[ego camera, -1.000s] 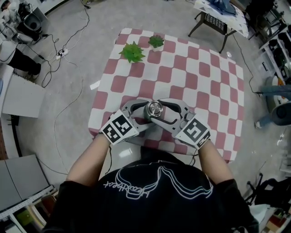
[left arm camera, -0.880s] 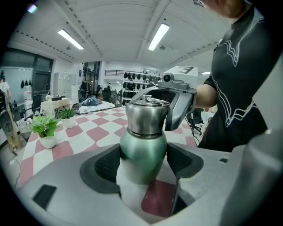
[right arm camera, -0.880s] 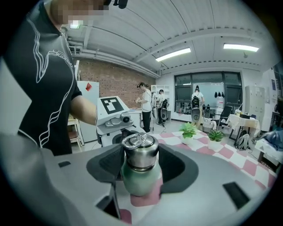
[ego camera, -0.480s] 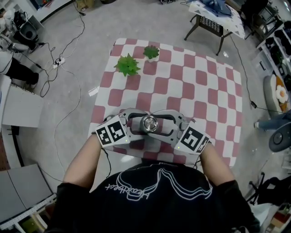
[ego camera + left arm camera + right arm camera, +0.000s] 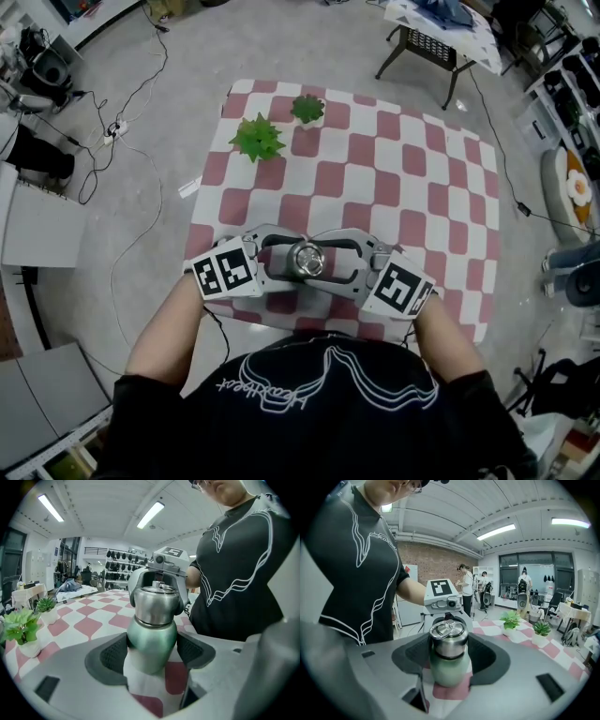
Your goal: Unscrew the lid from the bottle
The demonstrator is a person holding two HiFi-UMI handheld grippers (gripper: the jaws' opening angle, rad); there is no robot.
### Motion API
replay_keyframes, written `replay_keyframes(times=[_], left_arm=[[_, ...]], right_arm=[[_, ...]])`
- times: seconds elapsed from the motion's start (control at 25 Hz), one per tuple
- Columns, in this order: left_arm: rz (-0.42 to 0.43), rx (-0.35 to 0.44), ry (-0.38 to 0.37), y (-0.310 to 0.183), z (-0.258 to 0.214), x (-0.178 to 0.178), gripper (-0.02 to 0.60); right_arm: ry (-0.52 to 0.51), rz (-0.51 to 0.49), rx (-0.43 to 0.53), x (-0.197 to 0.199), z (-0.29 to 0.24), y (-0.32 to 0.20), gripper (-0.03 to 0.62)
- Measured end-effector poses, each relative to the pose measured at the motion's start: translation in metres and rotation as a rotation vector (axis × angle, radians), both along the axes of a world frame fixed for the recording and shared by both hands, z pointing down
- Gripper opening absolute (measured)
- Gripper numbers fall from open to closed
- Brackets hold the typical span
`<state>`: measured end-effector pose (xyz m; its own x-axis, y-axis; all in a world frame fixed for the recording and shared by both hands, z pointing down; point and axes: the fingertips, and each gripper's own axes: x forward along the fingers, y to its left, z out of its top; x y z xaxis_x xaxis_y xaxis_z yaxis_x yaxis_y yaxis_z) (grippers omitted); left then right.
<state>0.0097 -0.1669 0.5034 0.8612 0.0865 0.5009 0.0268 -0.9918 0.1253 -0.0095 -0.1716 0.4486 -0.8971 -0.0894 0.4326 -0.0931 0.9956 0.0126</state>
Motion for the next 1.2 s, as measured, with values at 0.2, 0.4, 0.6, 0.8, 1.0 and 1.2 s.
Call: replay_keyframes(times=[0.2, 0.4, 0.6, 0.8, 1.0, 1.2], left_arm=[[-0.027, 0.015, 0.007, 0.0, 0.0, 0.0, 0.333], [-0.146, 0.008, 0.056, -0.001, -0.002, 0.005, 0.333], [-0.271, 0.029, 0.073, 0.002, -0.002, 0.003, 0.333], [-0.416, 0.037, 0.06, 0.004, -0.001, 0.004, 0.333], [-0.553, 0.041, 0.062, 0.006, 0.0, 0.004, 0.333], [-0.636, 0.047, 0.067, 0.005, 0.0, 0.005, 0.333]], right_arm=[[0.032, 0.015, 0.022, 0.001, 0.001, 0.001, 0.25], [-0.027, 0.127, 0.04, -0.001, -0.005, -0.002, 0.296], [-0.14, 0.237, 0.0, 0.0, -0.024, 0.0, 0.314], [-0.131, 0.334, 0.017, 0.002, -0.021, 0.005, 0.324], [-0.128, 0.451, 0.005, 0.005, -0.013, 0.007, 0.318], [-0.15, 0.508, -0.004, 0.006, -0.011, 0.009, 0.287]])
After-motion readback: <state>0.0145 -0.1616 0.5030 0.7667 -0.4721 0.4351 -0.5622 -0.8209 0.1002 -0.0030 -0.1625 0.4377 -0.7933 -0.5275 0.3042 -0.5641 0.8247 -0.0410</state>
